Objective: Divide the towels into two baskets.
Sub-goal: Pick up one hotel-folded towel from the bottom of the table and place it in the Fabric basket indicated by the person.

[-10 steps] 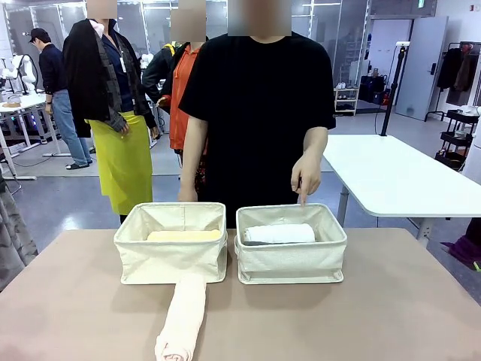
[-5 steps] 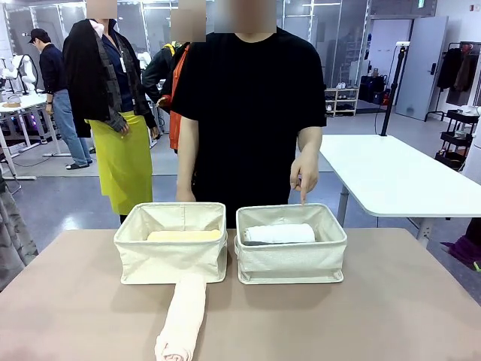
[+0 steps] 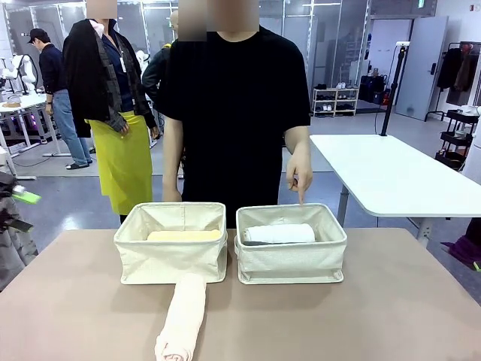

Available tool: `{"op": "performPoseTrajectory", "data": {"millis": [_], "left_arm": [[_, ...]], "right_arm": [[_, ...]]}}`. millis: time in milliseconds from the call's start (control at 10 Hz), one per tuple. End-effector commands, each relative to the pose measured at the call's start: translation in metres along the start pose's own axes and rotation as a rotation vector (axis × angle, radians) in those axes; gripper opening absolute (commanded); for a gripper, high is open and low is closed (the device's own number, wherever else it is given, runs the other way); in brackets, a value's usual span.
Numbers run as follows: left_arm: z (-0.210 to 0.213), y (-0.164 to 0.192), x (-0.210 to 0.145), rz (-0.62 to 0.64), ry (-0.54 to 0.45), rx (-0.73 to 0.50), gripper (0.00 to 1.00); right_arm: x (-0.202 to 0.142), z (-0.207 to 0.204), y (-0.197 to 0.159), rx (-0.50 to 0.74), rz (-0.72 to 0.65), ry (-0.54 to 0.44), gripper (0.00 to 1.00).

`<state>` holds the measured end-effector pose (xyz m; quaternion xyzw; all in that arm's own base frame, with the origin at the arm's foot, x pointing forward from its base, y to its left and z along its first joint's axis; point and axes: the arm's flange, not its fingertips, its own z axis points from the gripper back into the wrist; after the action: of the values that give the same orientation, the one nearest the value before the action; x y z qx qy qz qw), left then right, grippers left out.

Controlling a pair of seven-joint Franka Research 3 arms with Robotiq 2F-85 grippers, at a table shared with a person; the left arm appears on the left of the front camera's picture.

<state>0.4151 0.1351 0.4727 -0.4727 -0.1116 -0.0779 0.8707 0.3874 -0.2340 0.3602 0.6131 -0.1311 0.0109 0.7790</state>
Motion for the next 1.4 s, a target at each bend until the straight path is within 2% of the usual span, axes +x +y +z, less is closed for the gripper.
{"op": "performPoseTrajectory", "data": {"millis": [0,300,500,700,800,900,1300], "left_arm": [[-0.059,-0.036,-0.018,0.022,0.029,0.167,1.0],[-0.131,-0.073,-0.035,-0.007,0.09,0.272,1.0],[-0.186,-0.085,-0.059,-0.043,0.094,0.405,1.0],[-0.222,-0.083,-0.065,-0.083,0.103,0.396,1.0],[-0.215,-0.083,-0.061,-0.033,0.192,0.221,1.0],[-0.21,-0.089,-0.057,-0.085,0.119,0.378,1.0],[-0.21,-0.089,-0.057,-0.085,0.119,0.378,1.0]], "right_arm": [[-0.003,-0.003,0.005,-0.016,-0.022,-0.002,1.0],[-0.003,-0.003,0.005,-0.016,-0.022,-0.002,1.0],[-0.003,-0.003,0.005,-0.016,-0.022,-0.002,1.0],[-0.003,-0.003,0.005,-0.016,-0.022,-0.002,1.0],[-0.003,-0.003,0.005,-0.016,-0.022,-0.002,1.0],[-0.003,-0.003,0.005,-0.016,-0.022,-0.002,1.0],[-0.003,-0.003,0.005,-0.016,-0.022,-0.002,1.0]]}}
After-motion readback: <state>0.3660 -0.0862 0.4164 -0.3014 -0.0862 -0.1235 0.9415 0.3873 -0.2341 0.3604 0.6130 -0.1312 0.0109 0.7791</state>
